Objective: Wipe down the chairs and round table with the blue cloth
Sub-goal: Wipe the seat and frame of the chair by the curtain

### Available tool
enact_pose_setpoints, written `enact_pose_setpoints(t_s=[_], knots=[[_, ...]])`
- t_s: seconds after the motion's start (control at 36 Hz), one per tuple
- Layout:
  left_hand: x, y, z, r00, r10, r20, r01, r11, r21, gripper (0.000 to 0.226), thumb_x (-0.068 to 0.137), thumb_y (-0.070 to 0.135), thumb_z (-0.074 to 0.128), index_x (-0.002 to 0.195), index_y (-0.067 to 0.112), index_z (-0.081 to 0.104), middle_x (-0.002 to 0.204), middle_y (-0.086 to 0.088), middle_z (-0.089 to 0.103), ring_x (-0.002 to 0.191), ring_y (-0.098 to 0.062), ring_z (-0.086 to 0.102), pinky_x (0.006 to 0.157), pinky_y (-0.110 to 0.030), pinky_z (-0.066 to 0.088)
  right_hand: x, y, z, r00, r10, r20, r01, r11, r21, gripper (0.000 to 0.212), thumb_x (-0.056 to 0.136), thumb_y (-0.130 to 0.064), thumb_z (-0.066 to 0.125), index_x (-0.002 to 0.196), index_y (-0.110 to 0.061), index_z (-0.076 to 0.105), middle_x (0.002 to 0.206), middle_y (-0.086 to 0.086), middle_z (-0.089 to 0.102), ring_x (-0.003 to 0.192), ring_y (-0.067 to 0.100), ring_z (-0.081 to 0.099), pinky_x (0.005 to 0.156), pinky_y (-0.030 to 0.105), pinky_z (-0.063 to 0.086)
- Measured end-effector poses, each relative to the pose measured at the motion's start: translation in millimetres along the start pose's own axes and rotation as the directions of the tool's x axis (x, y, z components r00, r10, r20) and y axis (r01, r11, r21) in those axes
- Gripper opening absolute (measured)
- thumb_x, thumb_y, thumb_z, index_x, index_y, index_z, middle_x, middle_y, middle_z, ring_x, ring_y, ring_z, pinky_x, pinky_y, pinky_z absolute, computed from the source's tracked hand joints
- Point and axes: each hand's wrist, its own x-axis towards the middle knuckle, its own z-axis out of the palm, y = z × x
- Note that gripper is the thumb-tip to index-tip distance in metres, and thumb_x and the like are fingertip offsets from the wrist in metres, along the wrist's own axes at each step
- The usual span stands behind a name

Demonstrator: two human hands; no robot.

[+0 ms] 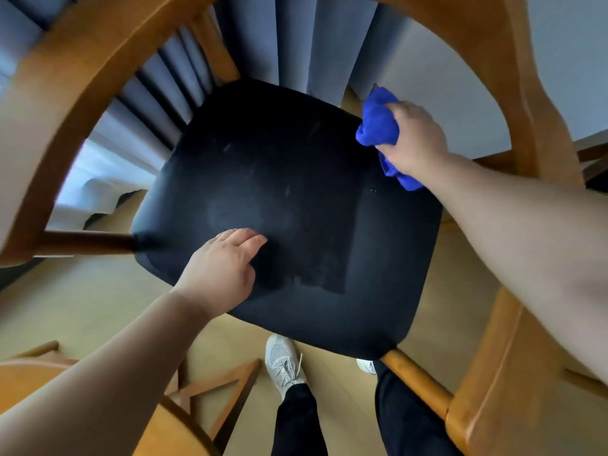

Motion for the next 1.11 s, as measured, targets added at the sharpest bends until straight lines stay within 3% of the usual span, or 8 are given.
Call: enact_pose_setpoints(t_s=[0.08,0.19,0.31,0.42,0.53,0.78,0.89,1.11], knots=[[6.1,2.9,6.3,1.0,0.0,0.007,0.0,1.0,0.002,0.05,0.067,0.011,0.048,0.114,0.009,0.065,0.111,-0.007,0.066,0.099,-0.03,0.064,0.085,-0.04,0.051,6.4,1.2,12.3,0.994,0.027,0.108,-0.029,0.999,0.021,0.061,0.075,-0.026,0.063,0.134,-0.025,0.046,0.139,0.008,0.049,0.12,0.035,0.05,0.094,0.039,0.044],[11.3,7.6,8.9,1.0,-0.002,0.009,0.002,1.0,-0.001,0.05,0.067,0.011,0.046,0.114,0.01,0.066,0.112,-0.006,0.067,0.1,-0.03,0.064,0.085,-0.039,0.051,3.6,1.9,18.2,0.988,0.07,0.139,-0.079,0.995,0.058,0.075,0.07,-0.013,0.062,0.14,-0.027,0.04,0.144,0.007,0.042,0.125,0.034,0.046,0.097,0.038,0.045],[13.8,10.3,6.4,1.0,-0.002,0.01,0.002,1.0,-0.002,0.051,0.069,0.013,0.045,0.116,0.012,0.065,0.115,-0.006,0.066,0.104,-0.029,0.062,0.087,-0.039,0.05,-9.1,-1.7,17.8,0.99,0.061,0.128,-0.063,0.998,0.007,0.072,0.067,-0.014,0.063,0.136,-0.025,0.046,0.139,0.008,0.045,0.122,0.034,0.048,0.094,0.036,0.046],[10.4,10.6,1.6,1.0,-0.001,0.004,0.001,1.0,0.0,0.05,0.07,0.012,0.046,0.117,0.011,0.065,0.115,-0.006,0.066,0.104,-0.029,0.062,0.088,-0.04,0.05,-37.3,-10.4,21.0,0.988,0.071,0.135,-0.063,0.996,-0.063,0.078,0.074,-0.013,0.067,0.145,-0.023,0.036,0.143,0.01,0.04,0.127,0.035,0.042,0.102,0.036,0.038],[4.6,10.7,-1.8,1.0,0.01,-0.012,-0.01,1.0,-0.003,0.045,0.071,0.004,0.057,0.115,0.011,0.065,0.113,-0.005,0.066,0.102,-0.029,0.063,0.085,-0.038,0.051,-73.1,-21.5,26.9,0.98,0.092,0.179,-0.072,0.991,-0.115,0.084,0.071,-0.014,0.072,0.146,-0.023,0.034,0.142,0.007,0.039,0.124,0.034,0.042,0.099,0.036,0.041],[-12.2,12.3,-6.0,0.999,0.029,0.031,-0.028,0.999,-0.04,0.049,0.072,0.001,0.06,0.12,0.011,0.062,0.119,-0.006,0.063,0.11,-0.029,0.059,0.093,-0.037,0.047,-211.9,-56.7,71.7,0.975,0.08,0.209,-0.072,0.996,-0.044,0.075,0.075,-0.01,0.066,0.145,-0.017,0.04,0.151,0.017,0.031,0.132,0.041,0.036,0.112,0.047,0.029],[-19.5,13.4,-7.7,1.0,0.007,0.031,-0.005,0.999,-0.052,0.049,0.073,0.001,0.059,0.121,0.012,0.061,0.121,-0.005,0.062,0.113,-0.027,0.057,0.094,-0.037,0.046,-245.9,-78.3,79.1,0.93,0.145,0.338,-0.113,0.987,-0.115,0.076,0.087,-0.018,0.058,0.153,-0.023,0.02,0.158,0.014,0.013,0.14,0.036,0.022,0.116,0.046,0.019],[-30.5,23.9,-9.4,0.998,0.063,0.004,-0.063,0.997,-0.046,0.05,0.064,-0.002,0.067,0.113,0.01,0.066,0.11,-0.005,0.067,0.101,-0.028,0.064,0.084,-0.036,0.051,-230.0,-70.7,47.2,0.931,0.156,0.33,-0.159,0.987,-0.018,0.071,0.082,-0.017,0.06,0.146,-0.026,0.031,0.148,0.001,0.031,0.129,0.027,0.037,0.101,0.034,0.04]])
